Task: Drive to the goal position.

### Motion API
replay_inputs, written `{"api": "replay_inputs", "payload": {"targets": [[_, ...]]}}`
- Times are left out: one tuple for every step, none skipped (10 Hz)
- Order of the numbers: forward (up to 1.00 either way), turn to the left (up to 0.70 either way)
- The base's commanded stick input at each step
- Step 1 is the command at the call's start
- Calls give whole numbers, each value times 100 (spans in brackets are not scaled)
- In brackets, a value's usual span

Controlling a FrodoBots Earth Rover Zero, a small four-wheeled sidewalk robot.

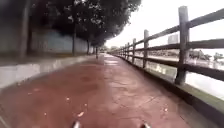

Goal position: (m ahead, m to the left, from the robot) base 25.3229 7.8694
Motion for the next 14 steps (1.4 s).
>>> {"api": "replay_inputs", "payload": {"targets": [[70, 0], [70, 0], [70, 0], [70, 0], [70, 0], [70, 0], [70, 0], [70, 0], [70, 13], [70, 35], [70, 15], [70, 0], [70, 0], [70, 0]]}}
